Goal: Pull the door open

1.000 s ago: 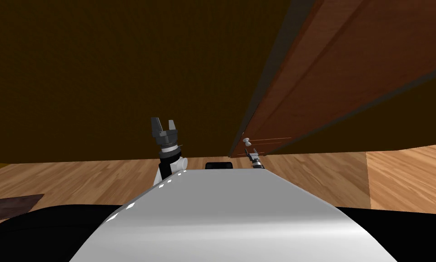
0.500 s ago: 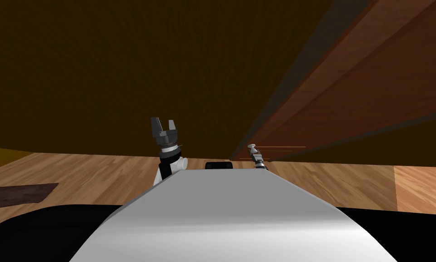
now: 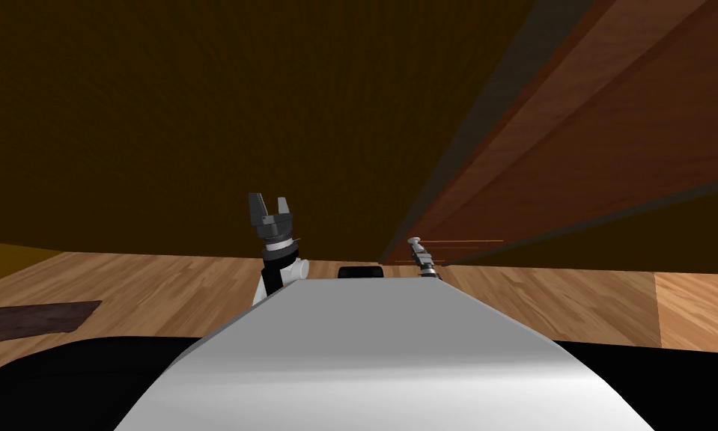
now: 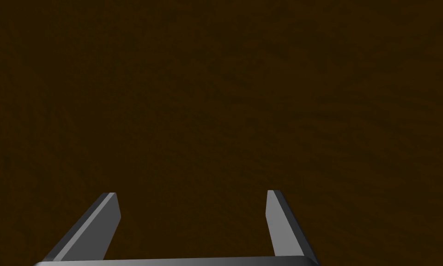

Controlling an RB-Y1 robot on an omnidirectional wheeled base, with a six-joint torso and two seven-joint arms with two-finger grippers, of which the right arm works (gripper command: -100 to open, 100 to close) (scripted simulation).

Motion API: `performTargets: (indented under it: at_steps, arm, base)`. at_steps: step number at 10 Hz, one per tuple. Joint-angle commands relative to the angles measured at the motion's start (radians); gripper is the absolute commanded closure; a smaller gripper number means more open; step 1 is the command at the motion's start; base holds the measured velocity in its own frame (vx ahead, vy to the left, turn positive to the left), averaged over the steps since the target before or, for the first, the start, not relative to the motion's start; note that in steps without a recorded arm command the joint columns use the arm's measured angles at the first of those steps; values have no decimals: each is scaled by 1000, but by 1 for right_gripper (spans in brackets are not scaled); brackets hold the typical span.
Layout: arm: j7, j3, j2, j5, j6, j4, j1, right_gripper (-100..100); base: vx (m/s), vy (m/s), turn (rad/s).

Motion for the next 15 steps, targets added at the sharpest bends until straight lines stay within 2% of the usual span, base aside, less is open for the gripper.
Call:
performTargets:
  at_steps: [1,10,11,13,14,15]
  arm:
    - [0,1,2,0,-3,-1,0,100]
    - [-228,58,-12,-122,22,3,-12,100]
    - [-236,58,-12,-122,22,3,-12,100]
    - [-296,75,-16,-158,28,4,-16,100]
    - [-305,75,-16,-158,28,4,-16,100]
    - [-343,84,-17,-178,31,4,-18,100]
  base:
    - [0,0,0]
    - [-66,-21,67]
    - [-46,-16,31]
    - [-50,-16,73]
    - [-40,-22,42]
    - [-47,-20,68]
